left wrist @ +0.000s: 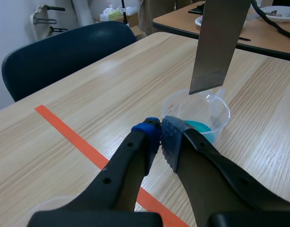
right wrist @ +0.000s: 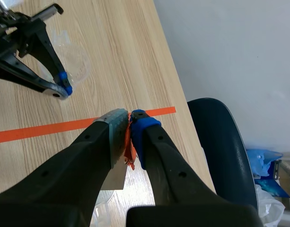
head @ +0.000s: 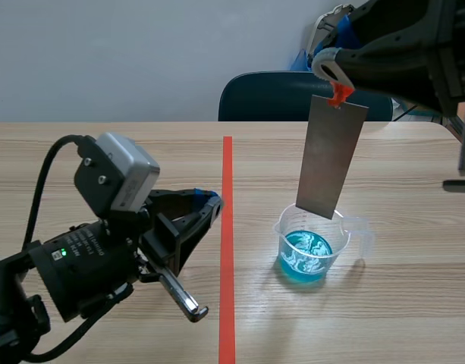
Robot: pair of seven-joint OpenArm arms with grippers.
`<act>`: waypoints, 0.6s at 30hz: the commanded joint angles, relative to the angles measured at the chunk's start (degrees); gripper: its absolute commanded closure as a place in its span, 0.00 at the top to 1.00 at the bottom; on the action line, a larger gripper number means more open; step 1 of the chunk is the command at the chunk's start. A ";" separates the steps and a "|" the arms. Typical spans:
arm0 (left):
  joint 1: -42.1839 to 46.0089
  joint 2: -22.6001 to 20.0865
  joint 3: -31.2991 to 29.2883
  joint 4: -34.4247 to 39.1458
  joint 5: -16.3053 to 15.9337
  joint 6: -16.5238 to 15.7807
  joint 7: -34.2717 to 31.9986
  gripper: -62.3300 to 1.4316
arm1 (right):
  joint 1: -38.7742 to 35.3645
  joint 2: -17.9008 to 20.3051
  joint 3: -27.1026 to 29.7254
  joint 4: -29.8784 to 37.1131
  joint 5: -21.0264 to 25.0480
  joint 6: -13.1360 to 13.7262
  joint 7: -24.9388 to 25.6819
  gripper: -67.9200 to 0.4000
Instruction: Do the redox reaction experiment
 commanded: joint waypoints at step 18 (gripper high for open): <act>-14.69 11.98 10.43 -15.21 -1.38 -0.07 -0.59 0.08 | 0.66 0.24 0.42 0.17 0.42 0.35 0.76 0.01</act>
